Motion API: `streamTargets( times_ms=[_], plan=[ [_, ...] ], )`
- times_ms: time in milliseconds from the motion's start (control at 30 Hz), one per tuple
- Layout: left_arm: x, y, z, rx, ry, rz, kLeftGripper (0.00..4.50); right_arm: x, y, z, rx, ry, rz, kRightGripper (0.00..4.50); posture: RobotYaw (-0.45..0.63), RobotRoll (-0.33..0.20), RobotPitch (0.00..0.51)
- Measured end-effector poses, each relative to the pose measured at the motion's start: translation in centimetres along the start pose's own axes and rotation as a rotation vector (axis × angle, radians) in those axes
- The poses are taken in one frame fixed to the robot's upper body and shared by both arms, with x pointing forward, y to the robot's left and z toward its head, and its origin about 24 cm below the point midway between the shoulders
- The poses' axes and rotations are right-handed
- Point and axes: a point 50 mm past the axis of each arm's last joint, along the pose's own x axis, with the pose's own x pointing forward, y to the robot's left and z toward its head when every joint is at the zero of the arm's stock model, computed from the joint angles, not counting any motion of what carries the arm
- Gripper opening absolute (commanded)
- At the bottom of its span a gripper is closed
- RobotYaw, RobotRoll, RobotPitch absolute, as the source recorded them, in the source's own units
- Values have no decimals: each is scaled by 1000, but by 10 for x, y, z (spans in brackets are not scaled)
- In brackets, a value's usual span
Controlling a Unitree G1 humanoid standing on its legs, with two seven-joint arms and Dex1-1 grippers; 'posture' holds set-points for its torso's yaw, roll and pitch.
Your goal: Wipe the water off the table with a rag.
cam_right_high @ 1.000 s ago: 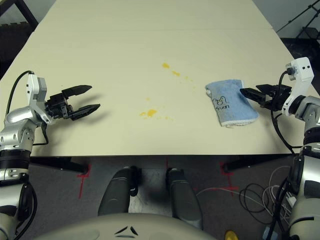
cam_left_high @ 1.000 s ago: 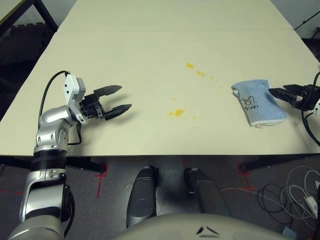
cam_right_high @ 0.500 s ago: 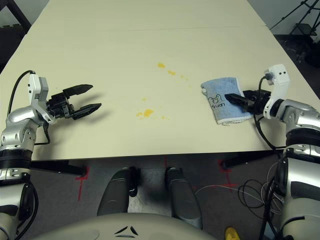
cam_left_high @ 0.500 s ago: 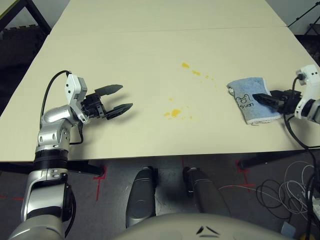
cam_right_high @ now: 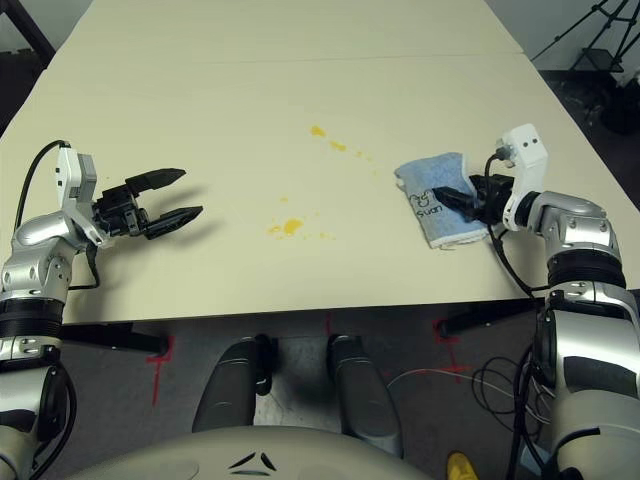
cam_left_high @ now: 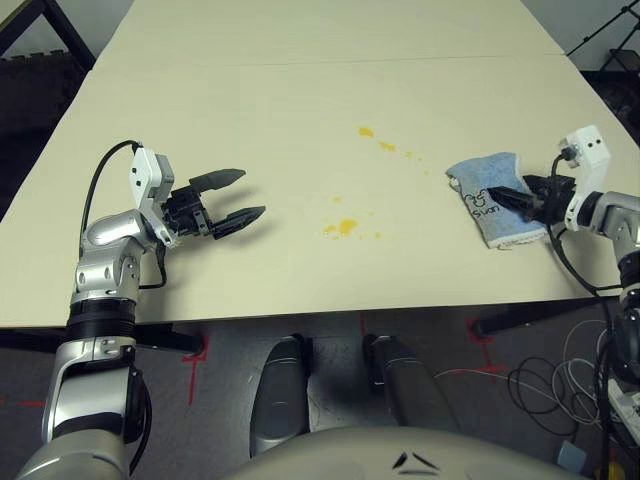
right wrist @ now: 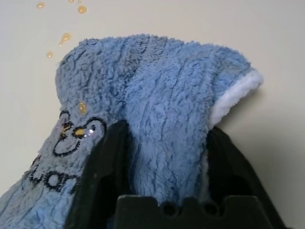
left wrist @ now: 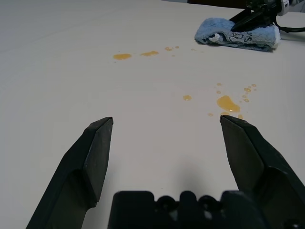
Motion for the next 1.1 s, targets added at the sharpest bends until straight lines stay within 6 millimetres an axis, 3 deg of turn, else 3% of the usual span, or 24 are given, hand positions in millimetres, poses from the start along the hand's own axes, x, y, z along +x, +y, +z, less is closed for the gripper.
streamTargets(
  times_ms=[133,200,400,500,700,800,1100],
  plan=[
    [0,0,1,7,-2,0,4500,0,1,0,2,0,13,581,197,0,202],
    [1,1,2,11,-2,-1,4500,-2,-1,2,3,-3,10,63,197,0,202],
    [0,1,1,19,4,-3,4500,-8,-2,11,104,-42,45,9,197,0,199],
    [0,2,1,20,6,-6,4500,-9,5,25,145,-90,134,8,197,0,199],
    [-1,4,1,26,14,-16,4500,-10,44,72,114,-211,387,8,194,0,199],
    [-2,4,1,31,19,-26,4500,-4,69,86,110,-254,502,8,194,0,199],
    [-5,4,3,40,38,-38,4500,20,118,98,107,-248,568,7,194,0,199]
  ],
)
